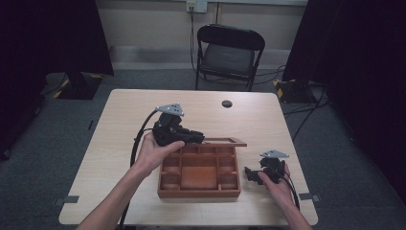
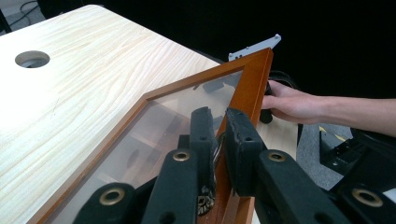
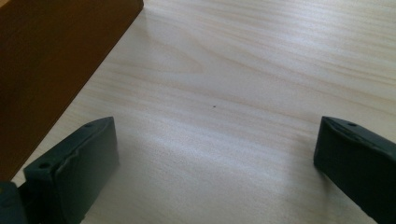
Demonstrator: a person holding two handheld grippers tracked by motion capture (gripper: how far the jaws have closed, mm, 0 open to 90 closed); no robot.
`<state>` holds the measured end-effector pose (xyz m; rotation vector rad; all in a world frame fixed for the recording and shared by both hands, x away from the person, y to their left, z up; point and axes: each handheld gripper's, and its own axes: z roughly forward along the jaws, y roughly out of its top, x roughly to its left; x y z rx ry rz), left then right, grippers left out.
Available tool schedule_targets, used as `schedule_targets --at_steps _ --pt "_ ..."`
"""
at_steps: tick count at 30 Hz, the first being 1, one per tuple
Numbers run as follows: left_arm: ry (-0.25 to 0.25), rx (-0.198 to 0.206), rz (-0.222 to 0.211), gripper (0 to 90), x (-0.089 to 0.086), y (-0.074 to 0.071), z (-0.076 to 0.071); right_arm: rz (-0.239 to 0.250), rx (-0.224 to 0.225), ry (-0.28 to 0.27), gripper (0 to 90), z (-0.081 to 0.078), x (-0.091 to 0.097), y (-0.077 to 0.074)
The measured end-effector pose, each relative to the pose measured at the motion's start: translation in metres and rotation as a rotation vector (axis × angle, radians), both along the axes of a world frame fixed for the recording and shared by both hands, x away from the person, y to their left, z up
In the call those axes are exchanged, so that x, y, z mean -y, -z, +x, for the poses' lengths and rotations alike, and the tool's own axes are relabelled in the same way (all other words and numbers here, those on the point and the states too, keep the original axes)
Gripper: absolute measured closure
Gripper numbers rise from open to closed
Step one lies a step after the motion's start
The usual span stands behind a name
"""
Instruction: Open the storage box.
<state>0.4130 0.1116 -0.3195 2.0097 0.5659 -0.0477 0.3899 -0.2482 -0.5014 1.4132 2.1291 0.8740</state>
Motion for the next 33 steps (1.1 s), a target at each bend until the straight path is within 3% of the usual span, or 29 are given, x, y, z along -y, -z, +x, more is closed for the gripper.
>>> schedule_targets --at_steps 33 --pt "0.002 -0.003 -0.005 81.8 -0.0004 0.0007 0.0002 0.001 -0.001 0.000 0.0 0.0000 0.0000 0.0000"
